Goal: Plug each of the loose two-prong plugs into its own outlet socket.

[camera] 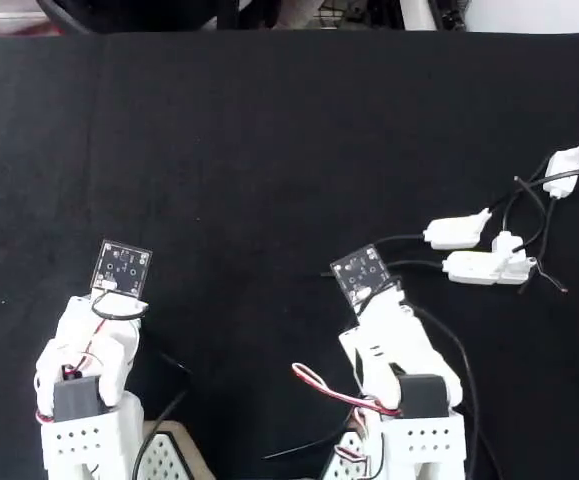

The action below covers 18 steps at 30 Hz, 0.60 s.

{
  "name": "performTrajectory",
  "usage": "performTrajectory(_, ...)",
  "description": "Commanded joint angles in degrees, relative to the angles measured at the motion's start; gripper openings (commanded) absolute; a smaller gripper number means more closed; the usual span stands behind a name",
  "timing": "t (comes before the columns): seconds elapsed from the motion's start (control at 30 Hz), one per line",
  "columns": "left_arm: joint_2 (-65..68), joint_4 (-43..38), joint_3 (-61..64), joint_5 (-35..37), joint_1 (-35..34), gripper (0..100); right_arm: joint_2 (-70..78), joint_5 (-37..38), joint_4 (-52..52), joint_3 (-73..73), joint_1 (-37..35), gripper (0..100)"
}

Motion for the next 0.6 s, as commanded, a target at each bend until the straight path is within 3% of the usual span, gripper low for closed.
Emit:
performTrajectory(0.0,-0.18,-0.88,1.10,0.09,-2.51,3,-2.07,-0.26,0.09,-0.13,0.70,1.8)
performTrajectory(0.57,-0.18,-0.88,1.10,0.18,-3.56,3,-2.07,-0.26,0.09,-0.13,0.70,1.7)
